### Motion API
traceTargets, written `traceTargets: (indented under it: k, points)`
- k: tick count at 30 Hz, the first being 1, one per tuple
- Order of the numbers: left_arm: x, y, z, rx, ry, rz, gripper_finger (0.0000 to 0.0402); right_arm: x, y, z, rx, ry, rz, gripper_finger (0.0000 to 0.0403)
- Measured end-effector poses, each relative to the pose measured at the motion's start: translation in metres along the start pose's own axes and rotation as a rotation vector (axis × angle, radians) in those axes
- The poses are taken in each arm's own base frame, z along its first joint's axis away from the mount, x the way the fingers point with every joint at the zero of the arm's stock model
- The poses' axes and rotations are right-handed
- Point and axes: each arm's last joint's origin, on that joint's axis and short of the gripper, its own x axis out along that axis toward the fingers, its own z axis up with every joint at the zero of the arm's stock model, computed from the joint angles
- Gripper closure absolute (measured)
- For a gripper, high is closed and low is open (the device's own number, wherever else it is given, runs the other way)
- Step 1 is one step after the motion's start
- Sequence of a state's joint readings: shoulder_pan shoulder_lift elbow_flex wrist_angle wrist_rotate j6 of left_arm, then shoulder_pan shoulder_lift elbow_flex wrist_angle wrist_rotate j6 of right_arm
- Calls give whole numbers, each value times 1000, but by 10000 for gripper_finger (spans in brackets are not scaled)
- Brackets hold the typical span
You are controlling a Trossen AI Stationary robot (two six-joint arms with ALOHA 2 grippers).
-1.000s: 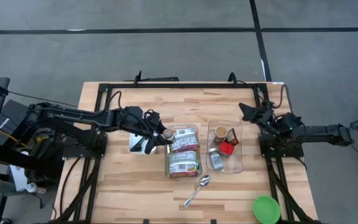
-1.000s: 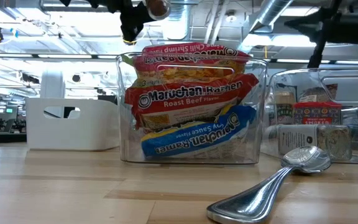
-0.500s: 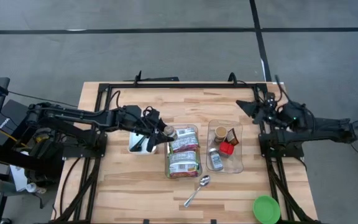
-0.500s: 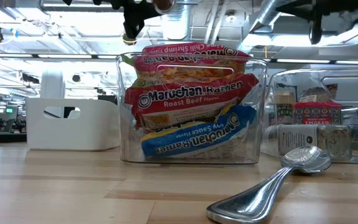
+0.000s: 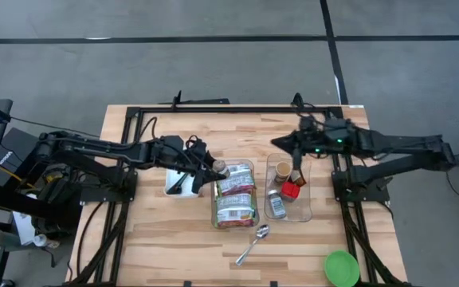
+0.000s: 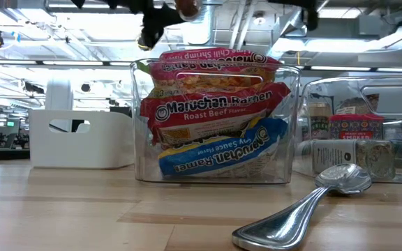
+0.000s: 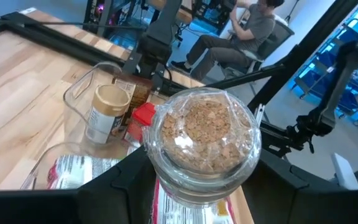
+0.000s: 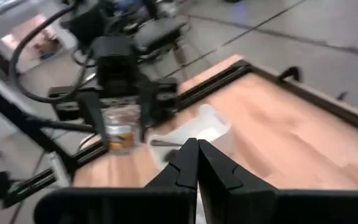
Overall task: Pick & Place Food Item
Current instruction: Put the brown seasoning bottle into the right transparent bin
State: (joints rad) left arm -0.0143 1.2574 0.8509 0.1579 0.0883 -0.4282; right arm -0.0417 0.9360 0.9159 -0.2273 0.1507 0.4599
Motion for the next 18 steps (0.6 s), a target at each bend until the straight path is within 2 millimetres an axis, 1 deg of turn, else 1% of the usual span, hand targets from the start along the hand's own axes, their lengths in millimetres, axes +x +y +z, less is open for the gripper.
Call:
traceTargets:
  k: [4,9,13,15,18]
  points:
    - [16,5,-8,-3,19,-3,210,25,9,2,-5,92,69,403]
    - [33,9,-15,-21,10,-25,213,54,15,-3,-4,212,156,403]
    - [40,11,-19,-23,9,-42,210,71,18,-10,2,295,208,403]
    - [40,11,-19,-25,15,-41,208,78,19,-10,4,310,223,402]
    - [41,11,-20,-24,13,-44,212,86,21,-10,6,330,236,387]
